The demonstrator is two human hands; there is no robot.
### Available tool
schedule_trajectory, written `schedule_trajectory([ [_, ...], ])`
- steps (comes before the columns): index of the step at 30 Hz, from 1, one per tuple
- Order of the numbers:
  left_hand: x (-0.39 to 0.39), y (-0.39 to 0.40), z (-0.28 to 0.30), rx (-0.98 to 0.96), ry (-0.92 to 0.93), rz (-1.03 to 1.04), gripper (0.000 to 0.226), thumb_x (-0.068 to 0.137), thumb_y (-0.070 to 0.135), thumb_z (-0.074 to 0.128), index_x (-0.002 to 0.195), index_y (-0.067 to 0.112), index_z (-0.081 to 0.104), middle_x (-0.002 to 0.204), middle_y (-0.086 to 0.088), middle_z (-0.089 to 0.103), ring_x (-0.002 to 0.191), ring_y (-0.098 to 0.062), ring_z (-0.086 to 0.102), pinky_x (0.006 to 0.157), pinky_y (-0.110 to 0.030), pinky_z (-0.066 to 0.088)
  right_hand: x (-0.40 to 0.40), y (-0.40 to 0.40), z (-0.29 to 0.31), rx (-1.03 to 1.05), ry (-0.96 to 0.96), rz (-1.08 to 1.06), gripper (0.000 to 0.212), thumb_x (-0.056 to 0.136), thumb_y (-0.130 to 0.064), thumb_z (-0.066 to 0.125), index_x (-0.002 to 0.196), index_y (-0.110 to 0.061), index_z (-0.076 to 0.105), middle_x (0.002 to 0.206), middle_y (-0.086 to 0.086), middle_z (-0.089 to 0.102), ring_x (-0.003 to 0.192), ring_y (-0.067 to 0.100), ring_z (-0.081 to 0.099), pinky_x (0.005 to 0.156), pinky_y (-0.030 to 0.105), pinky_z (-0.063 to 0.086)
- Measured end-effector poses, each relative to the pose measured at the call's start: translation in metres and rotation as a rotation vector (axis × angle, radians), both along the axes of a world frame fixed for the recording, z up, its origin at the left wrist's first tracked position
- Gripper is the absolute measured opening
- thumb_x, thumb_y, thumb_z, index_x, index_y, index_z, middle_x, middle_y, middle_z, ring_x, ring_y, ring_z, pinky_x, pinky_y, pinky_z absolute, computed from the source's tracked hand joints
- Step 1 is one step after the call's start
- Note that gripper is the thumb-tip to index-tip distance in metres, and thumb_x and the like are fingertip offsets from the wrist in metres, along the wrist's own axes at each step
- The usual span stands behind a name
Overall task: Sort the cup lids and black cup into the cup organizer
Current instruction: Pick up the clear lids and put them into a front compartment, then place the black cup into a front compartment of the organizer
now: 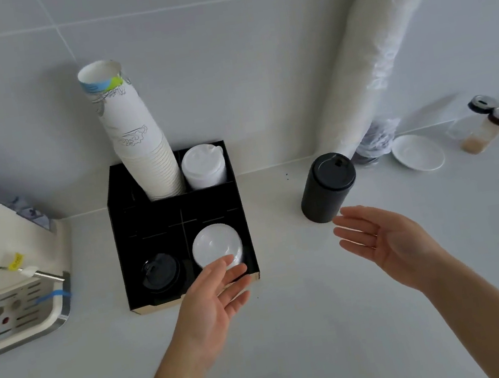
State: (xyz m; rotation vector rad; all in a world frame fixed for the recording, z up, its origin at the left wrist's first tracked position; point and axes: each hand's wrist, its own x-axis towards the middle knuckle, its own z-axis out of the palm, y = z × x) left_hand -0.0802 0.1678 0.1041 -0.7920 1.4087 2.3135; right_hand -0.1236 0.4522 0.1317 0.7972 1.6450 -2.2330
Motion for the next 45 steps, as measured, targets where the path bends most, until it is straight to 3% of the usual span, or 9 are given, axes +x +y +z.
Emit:
schedule_trajectory([
  [15,-0.059,0.093,0.011,-0.098,-0.016,-0.015,0.023,0.096,0.024,0.056,0.111,0.009,0.066,0.111,-0.014,0.072,0.102,-0.027,0.07,0.092,-0.041,0.052,-0.058,0.094,-0.007,0.049,0.02,0.015,0.023,0.096,-0.02,0.06,0.111,-0.007,0.071,0.115,0.014,0.074,0.107,0.028,0.07,0.091,0.043,0.054],
  [20,-0.094,0.122,0.014,-0.212,-0.002,-0.085,0.022,0.094,0.026,0.059,0.113,0.014,0.064,0.113,-0.007,0.069,0.108,-0.022,0.066,0.094,-0.038,0.051,-0.083,0.086,-0.017,0.191,0.037,0.111,0.028,0.095,-0.024,0.064,0.121,-0.012,0.065,0.122,0.006,0.067,0.116,0.023,0.062,0.1,0.044,0.051],
  [24,-0.127,0.148,0.004,-0.335,0.011,-0.168,0.011,0.092,0.027,0.061,0.102,0.023,0.064,0.118,-0.002,0.065,0.109,-0.015,0.062,0.086,-0.029,0.051,-0.11,0.071,-0.028,0.264,0.049,0.194,0.043,0.091,-0.027,0.068,0.132,-0.017,0.06,0.126,-0.001,0.065,0.113,0.011,0.06,0.102,0.04,0.048],
  [28,-0.15,0.165,-0.006,-0.43,0.016,-0.235,0.038,0.088,0.036,0.065,0.124,0.023,0.059,0.128,0.002,0.06,0.112,-0.012,0.058,0.101,-0.035,0.047,-0.13,0.063,-0.042,0.333,0.049,0.266,0.057,0.084,-0.036,0.073,0.137,-0.027,0.055,0.136,-0.004,0.06,0.121,0.015,0.057,0.097,0.036,0.045],
  [31,-0.163,0.175,-0.015,-0.454,0.012,-0.284,0.062,0.086,0.039,0.066,0.143,0.023,0.046,0.139,0.002,0.051,0.122,-0.012,0.051,0.106,-0.034,0.042,-0.139,0.058,-0.053,0.362,0.056,0.237,0.071,0.079,-0.043,0.077,0.142,-0.031,0.048,0.14,-0.004,0.053,0.132,0.016,0.048,0.105,0.041,0.044],
  [34,-0.168,0.182,-0.02,-0.472,0.053,-0.372,0.067,0.08,0.049,0.066,0.141,0.028,0.049,0.143,0.005,0.052,0.13,-0.009,0.049,0.09,-0.022,0.043,-0.143,0.056,-0.057,0.303,0.059,0.225,0.05,0.083,-0.038,0.075,0.13,-0.029,0.058,0.124,-0.008,0.065,0.116,0.011,0.059,0.088,0.029,0.049],
  [37,-0.174,0.185,-0.023,-0.442,0.057,-0.366,0.034,0.087,0.04,0.065,0.119,0.032,0.061,0.109,0.016,0.068,0.102,0.0,0.062,0.081,-0.02,0.045,-0.147,0.057,-0.058,0.192,0.041,0.212,0.019,0.091,-0.027,0.068,0.11,-0.024,0.067,0.103,-0.008,0.073,0.084,0.0,0.066,0.066,0.022,0.045],
  [45,-0.182,0.186,-0.036,-0.403,0.026,-0.287,0.031,0.086,0.035,0.069,0.115,0.029,0.061,0.098,0.008,0.071,0.098,-0.008,0.066,0.089,-0.029,0.049,-0.156,0.063,-0.067,0.122,0.03,0.207,0.027,0.09,-0.025,0.068,0.116,-0.019,0.067,0.103,-0.003,0.075,0.071,-0.005,0.071,0.064,0.022,0.048],
])
